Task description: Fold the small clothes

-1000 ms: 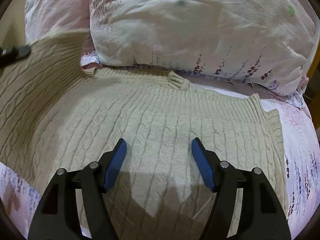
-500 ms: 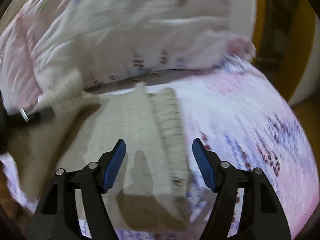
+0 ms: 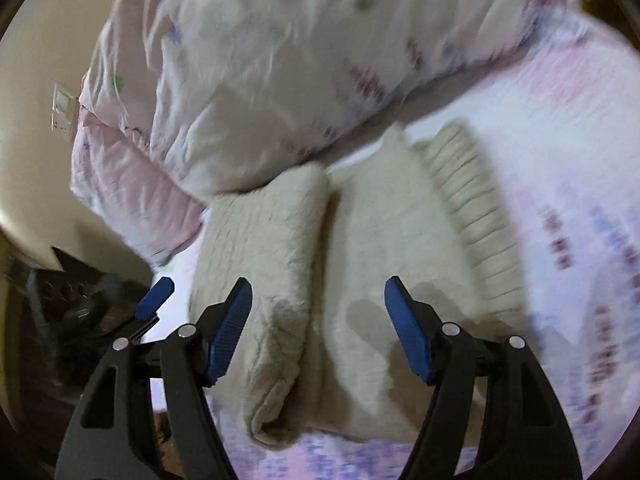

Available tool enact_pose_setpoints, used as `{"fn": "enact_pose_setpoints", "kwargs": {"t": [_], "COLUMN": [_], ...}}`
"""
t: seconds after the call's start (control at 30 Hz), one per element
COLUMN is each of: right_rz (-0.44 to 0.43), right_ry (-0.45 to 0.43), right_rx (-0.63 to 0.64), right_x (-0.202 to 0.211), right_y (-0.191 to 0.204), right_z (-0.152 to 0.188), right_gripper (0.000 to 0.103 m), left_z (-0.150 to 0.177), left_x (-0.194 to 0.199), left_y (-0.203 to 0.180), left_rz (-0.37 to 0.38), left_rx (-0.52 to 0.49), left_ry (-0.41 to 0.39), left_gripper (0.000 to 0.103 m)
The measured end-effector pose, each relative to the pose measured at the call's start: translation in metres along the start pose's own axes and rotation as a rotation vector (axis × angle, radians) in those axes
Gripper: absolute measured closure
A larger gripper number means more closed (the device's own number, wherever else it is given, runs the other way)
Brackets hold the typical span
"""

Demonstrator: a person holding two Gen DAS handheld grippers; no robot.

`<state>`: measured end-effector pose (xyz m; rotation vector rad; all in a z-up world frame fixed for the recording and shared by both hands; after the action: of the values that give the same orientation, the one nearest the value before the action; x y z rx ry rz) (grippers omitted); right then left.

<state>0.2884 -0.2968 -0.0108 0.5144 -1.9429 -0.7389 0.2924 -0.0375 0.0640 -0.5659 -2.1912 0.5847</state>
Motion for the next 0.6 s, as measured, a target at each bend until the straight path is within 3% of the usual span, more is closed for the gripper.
{"fn": "enact_pose_setpoints", "kwargs": {"t": [0.03,0.1,0.17,0.37,0.43,0.5,0.6], "right_rz": [-0.009,-0.021,-0.042,-0.029,-0.029,-0.015,0.042], "right_ry": [0.019,0.035,0.056,0.067,0.057,0.042,-0.057], "right_rx": [-0.013,-0.019,-0.018,-0.002,-0.011,-0.010,0.104], "right_x": [-0.007,-0.014,-0.023,-0.048,-0.053,-0.061,-0.050], "right_y": [0.001,0.004,0.008,0.016,0.015,0.015,0.032], "right_z": [0.001,0.003,0.003,-0.007,-0.012,-0.015,-0.019], "right_gripper": [0.035,0.045,0.052,0.054,0.063,0.082,0.087], "left_z": [-0.001,0.001,0.007,0.023,0.022,0.022,0.022], "left_x": [0.000,-0.001,-0.013,-0.039,-0.047,-0.052,-0.044], "left_y": [0.009,0.033,0.045,0.053,0.048,0.046,0.048], "left_rz": [-0.039,-0.135,-0.165,-0.125,-0.115,-0.112,-0.107], "left_rx": [0.011,0.038,0.064,0.116,0.121,0.126,0.139], "left_ry": [-0.003,0.009,0.056,0.139,0.142,0.144,0.149], "left_gripper": [0.023,0.023,0.023,0.022,0.022,0.022,0.020]}}
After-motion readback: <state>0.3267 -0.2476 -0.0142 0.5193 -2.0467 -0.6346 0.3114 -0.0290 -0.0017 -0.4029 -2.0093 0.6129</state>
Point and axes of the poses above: each gripper's, at about its wrist camera, not at the fingertips, and x roughly against the way its jaws point, y to its left, z to its underside, the point moved 4 cm from there along -x, roughly the way its jaws point, and after that the axes turned 1 degree about x, right-handed, at the moved point
